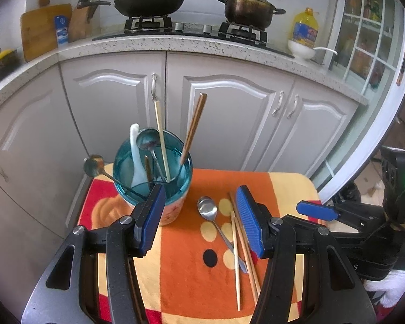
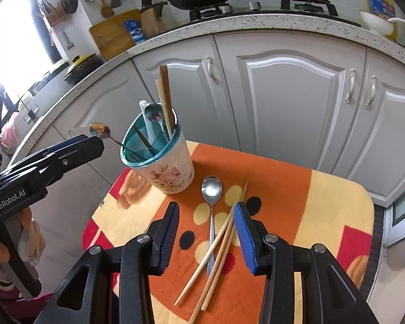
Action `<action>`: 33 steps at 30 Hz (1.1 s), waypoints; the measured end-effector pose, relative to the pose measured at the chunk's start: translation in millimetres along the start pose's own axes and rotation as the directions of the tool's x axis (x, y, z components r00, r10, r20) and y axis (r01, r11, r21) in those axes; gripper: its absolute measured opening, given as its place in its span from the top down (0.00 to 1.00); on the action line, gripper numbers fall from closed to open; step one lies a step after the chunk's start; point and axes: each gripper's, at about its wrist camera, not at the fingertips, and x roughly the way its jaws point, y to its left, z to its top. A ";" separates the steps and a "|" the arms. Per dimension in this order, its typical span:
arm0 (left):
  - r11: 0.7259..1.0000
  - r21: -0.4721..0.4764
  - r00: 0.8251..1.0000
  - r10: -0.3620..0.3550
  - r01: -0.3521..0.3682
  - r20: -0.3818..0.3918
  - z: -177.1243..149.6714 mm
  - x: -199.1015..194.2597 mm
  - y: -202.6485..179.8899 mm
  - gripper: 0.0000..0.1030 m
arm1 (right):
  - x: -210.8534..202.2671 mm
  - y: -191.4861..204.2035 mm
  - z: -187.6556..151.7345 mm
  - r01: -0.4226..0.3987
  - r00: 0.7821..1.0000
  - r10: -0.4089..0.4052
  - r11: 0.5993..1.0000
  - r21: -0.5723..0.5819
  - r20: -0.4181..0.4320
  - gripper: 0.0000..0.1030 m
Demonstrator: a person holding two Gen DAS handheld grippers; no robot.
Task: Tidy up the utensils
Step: 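Withdraw both open tools from the cup back over the remaining utensils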
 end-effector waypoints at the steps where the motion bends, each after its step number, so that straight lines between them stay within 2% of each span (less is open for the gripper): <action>1: 1.000 0.000 1.000 -0.002 0.002 -0.005 -2.0 1.5 -0.7 0.47 | 0.8 -1.2 -1.6 0.003 1.000 -0.002 1.000 0.002 -0.004 0.61; 7: 1.000 -0.011 0.998 -0.016 0.015 -0.056 -17.9 17.9 2.5 0.47 | 17.8 -19.3 -12.7 0.020 0.999 -0.018 0.999 0.039 -0.050 0.61; 11: 1.000 -0.018 0.993 -0.028 0.026 -0.113 -37.9 35.1 6.4 0.47 | 48.4 -32.9 -24.2 0.042 0.993 -0.036 0.998 0.051 -0.110 0.61; 13: 0.999 -0.025 0.987 -0.034 0.030 -0.154 -49.3 47.0 7.5 0.47 | 66.0 -36.1 -29.7 0.043 0.989 -0.036 0.998 0.046 -0.146 0.67; 17: 0.999 -0.031 0.974 -0.033 0.026 -0.224 -70.2 69.6 8.0 0.47 | 99.3 -34.0 -40.9 0.038 0.975 -0.034 0.999 0.018 -0.218 0.72; 21: 0.999 -0.036 0.962 -0.034 0.025 -0.271 -80.6 86.5 8.0 0.47 | 119.9 -29.2 -46.9 0.038 0.966 -0.038 0.999 -0.007 -0.256 0.75; 26: 0.999 -0.046 0.952 -0.034 0.021 -0.304 -85.8 102.4 9.7 0.47 | 132.3 -23.3 -48.6 0.021 0.962 -0.028 0.999 -0.030 -0.271 0.77; 28: 0.999 -0.042 0.950 -0.036 0.024 -0.311 -85.3 106.5 7.8 0.47 | 132.1 -22.2 -47.4 0.039 0.960 -0.055 0.997 -0.061 -0.273 0.84; 33: 0.998 -0.035 0.944 -0.060 0.052 -0.324 -84.2 115.9 -0.6 0.47 | 117.1 -45.3 -51.0 0.065 0.961 -0.075 0.997 -0.045 -0.268 0.86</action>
